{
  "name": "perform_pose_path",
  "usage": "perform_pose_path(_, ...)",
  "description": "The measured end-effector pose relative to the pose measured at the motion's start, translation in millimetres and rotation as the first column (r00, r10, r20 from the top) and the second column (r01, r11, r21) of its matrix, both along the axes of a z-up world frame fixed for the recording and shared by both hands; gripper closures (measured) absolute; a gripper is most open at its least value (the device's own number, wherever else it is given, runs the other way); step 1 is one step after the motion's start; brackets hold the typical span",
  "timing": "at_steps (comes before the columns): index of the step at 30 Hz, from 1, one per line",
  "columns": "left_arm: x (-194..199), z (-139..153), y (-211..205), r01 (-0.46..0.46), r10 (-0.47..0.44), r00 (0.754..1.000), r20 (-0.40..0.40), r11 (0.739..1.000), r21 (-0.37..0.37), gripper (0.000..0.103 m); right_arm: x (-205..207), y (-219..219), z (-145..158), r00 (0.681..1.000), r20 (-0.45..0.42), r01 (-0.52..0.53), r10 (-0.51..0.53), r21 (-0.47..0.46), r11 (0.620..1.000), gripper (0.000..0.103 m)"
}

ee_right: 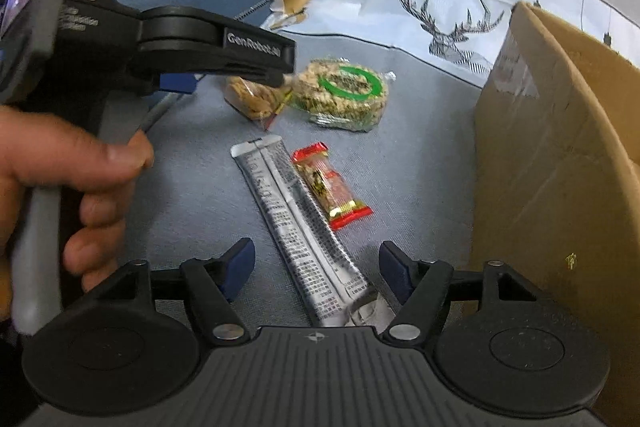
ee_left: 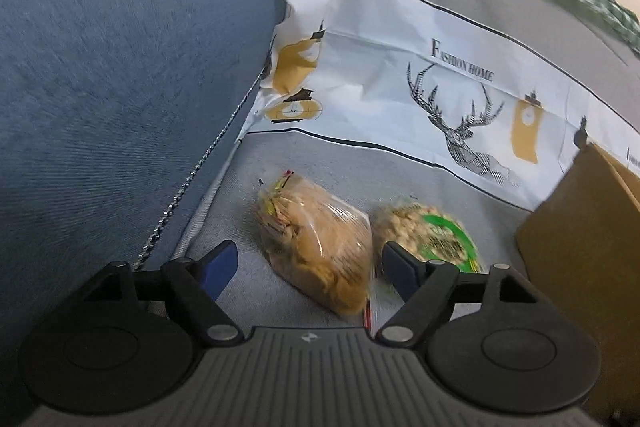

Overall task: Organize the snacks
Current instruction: 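Grasp the clear cracker bag with left tool while right tool grasps silver stick packet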

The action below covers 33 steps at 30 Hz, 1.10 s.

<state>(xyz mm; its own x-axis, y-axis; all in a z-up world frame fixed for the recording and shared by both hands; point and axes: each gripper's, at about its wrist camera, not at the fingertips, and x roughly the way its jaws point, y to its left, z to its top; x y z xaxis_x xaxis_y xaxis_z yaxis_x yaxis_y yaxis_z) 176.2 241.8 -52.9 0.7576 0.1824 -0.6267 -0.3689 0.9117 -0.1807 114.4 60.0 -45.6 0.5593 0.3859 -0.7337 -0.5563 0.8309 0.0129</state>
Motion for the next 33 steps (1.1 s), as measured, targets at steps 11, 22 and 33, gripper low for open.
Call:
perform_pose_path(11, 16, -10, -2, 0.028, -0.028, 1.0, -0.009, 0.999, 0.02, 0.035, 4, 2, -7, 1.0, -0.022, -0.001, 0.001, 0.001, 1.0, 0.038)
perform_pose_path(22, -30, 14, -13, 0.052, -0.051, 0.998, -0.021, 0.997, 0.05, 0.046, -8, 3, 2, 0.997, -0.024, -0.074, 0.076, 0.073, 0.995, 0.077)
perform_pose_path(33, -95, 68, -26, 0.168, -0.169, 0.985, -0.015, 0.985, -0.041, 0.046, -46, -28, 18, 0.998, -0.009, -0.067, 0.069, 0.102, 0.993, 0.078)
